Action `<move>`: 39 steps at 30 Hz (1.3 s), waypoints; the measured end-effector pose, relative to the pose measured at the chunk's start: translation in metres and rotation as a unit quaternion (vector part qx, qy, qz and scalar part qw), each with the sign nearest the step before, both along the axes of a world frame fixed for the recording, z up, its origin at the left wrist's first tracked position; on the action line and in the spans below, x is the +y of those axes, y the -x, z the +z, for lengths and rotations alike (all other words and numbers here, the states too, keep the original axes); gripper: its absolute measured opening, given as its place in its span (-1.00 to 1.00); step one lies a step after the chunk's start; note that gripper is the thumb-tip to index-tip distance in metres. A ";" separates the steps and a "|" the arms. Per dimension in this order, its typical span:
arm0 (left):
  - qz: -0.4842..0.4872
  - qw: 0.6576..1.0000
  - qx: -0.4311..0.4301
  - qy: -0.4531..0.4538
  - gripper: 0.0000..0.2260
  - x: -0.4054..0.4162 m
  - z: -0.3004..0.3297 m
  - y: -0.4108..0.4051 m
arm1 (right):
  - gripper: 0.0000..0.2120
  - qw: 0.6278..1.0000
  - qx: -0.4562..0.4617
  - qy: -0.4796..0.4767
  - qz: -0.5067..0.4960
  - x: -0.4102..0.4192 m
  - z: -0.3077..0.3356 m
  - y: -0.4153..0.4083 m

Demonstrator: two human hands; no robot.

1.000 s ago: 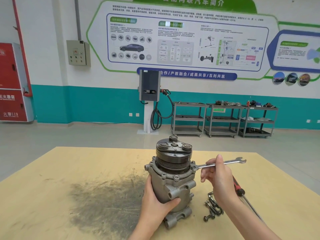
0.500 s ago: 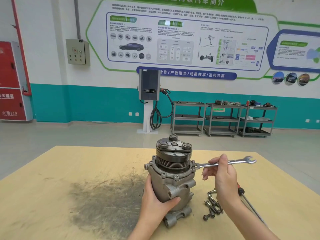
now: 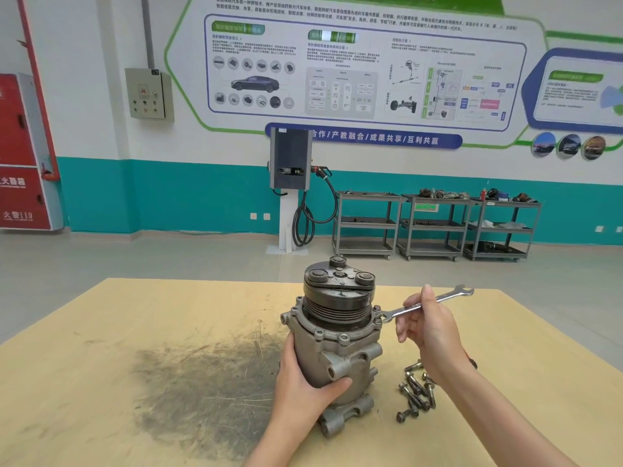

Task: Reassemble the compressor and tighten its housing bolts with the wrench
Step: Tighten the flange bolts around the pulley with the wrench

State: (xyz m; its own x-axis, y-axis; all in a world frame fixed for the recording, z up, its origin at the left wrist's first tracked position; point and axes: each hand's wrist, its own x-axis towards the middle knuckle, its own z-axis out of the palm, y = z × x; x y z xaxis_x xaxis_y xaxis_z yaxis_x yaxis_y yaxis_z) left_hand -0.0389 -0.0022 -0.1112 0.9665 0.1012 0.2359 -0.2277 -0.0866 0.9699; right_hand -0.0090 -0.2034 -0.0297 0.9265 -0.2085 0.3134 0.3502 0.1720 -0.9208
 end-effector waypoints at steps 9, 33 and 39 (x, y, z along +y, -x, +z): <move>0.002 1.000 0.008 -0.008 0.21 0.001 0.000 -0.002 | -0.57 0.975 -0.153 0.032 -0.157 0.031 -0.028 0.028; -0.004 1.000 -0.005 0.010 0.08 0.000 -0.004 -0.003 | -0.60 0.988 -0.101 0.022 -0.118 0.024 -0.025 0.019; -0.002 1.000 -0.010 0.000 0.09 -0.001 -0.002 0.000 | -0.79 0.947 -0.218 0.146 -0.185 0.042 -0.026 0.043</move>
State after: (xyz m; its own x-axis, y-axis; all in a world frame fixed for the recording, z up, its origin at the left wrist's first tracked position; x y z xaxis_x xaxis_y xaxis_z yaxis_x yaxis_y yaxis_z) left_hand -0.0385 -0.0032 -0.1133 0.9620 0.0970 0.2551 -0.2472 -0.0863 0.9651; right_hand -0.0516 -0.1615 -0.0557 0.5766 -0.3392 0.7433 0.6944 -0.2759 -0.6646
